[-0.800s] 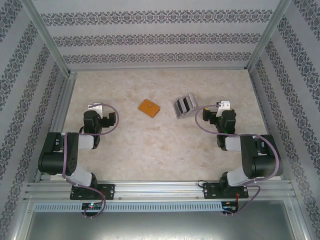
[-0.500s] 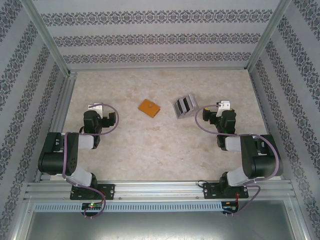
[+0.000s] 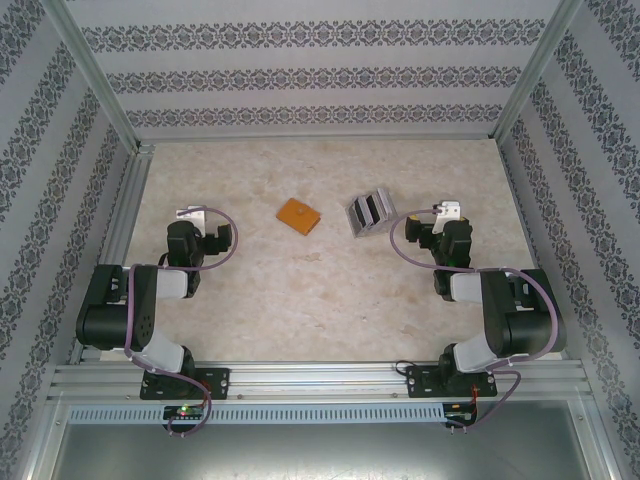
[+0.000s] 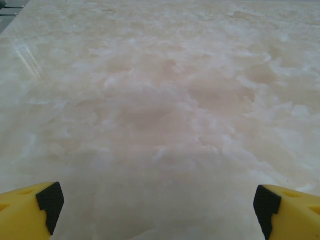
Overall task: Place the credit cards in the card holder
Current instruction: Rotate the card holder at the center of the table.
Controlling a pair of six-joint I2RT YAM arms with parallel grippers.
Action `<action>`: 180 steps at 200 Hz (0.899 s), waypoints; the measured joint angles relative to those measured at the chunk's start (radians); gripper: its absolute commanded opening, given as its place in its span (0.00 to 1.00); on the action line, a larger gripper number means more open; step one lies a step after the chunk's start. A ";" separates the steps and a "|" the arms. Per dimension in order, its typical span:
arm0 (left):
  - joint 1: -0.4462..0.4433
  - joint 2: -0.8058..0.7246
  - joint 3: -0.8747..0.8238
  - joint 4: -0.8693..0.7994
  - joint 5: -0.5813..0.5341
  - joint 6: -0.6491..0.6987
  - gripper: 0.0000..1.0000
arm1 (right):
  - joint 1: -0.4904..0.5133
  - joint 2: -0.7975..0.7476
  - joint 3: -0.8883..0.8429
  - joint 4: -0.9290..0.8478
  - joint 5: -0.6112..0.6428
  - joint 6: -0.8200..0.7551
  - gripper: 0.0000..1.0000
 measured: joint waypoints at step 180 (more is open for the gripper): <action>-0.003 -0.153 0.481 -0.731 0.134 -0.299 1.00 | 0.049 -0.242 0.338 -0.668 -0.236 0.264 0.98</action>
